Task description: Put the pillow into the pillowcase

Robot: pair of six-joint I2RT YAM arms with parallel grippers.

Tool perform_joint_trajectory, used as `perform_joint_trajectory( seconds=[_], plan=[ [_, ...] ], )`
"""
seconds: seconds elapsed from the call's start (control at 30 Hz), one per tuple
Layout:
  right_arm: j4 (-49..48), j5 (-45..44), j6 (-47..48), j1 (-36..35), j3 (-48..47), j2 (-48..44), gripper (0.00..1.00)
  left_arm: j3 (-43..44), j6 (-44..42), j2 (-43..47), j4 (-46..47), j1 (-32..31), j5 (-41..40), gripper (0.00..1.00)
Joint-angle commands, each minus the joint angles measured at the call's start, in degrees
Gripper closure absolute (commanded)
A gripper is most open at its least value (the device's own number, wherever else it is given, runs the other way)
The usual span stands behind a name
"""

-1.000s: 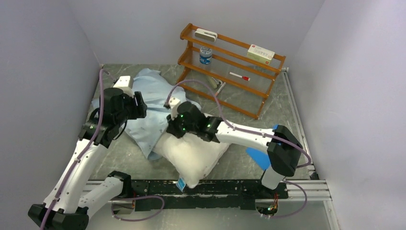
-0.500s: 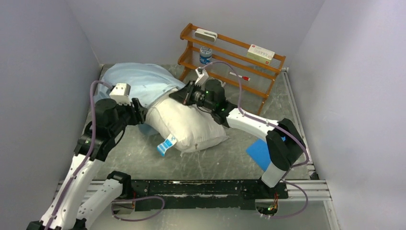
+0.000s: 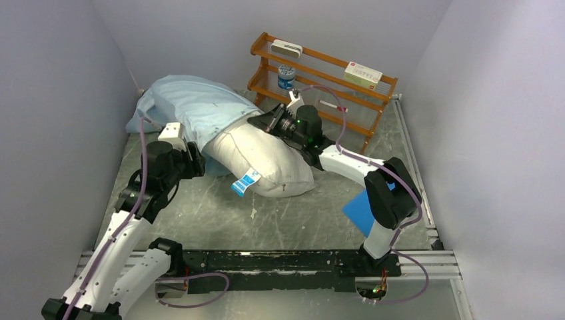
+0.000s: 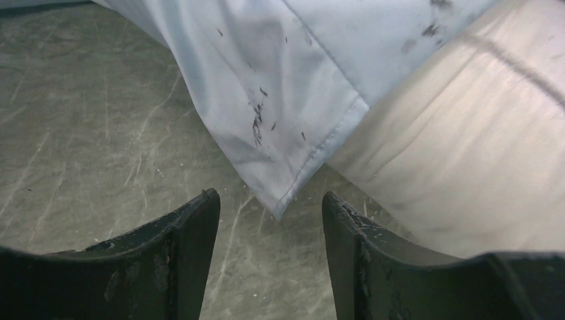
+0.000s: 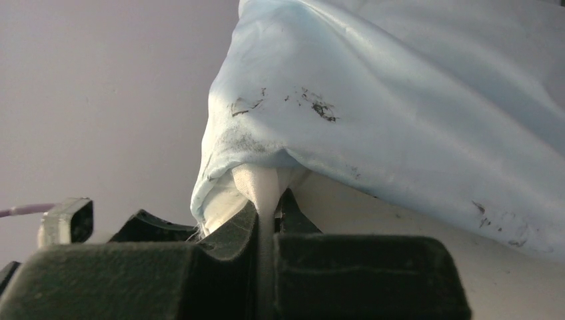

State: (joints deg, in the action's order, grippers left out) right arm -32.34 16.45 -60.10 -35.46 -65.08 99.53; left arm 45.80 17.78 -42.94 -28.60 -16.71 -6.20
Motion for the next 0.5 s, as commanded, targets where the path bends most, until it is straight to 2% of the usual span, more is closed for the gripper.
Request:
perform_joint_trajectory(
  seconds=[0.0,0.23,0.37,0.4,0.47],
  plan=[
    [-8.58,-2.05,-3.17,1.22,0.84,-1.72,1.00,-3.33,-2.47,-0.56,5.92,0.27,3.17,0.37],
    [-10.04,-2.08,-4.08,1.28,2.17,-1.98,1.00,-3.61,-3.90,-6.64,13.39,0.27,0.05,0.39],
    [-10.97,-1.62,-5.16,1.31,2.15,-1.45,1.00,-3.69,-4.41,-9.96,17.89,0.23,-0.53,0.45],
    [-11.19,-1.38,-5.51,1.30,2.07,-1.28,1.00,-3.66,-4.48,-10.31,18.64,0.19,-0.18,0.52],
    [-11.76,-0.93,-6.32,1.21,1.90,-0.90,1.00,-3.35,-4.49,-10.38,19.14,0.19,0.83,0.76]
  ],
)
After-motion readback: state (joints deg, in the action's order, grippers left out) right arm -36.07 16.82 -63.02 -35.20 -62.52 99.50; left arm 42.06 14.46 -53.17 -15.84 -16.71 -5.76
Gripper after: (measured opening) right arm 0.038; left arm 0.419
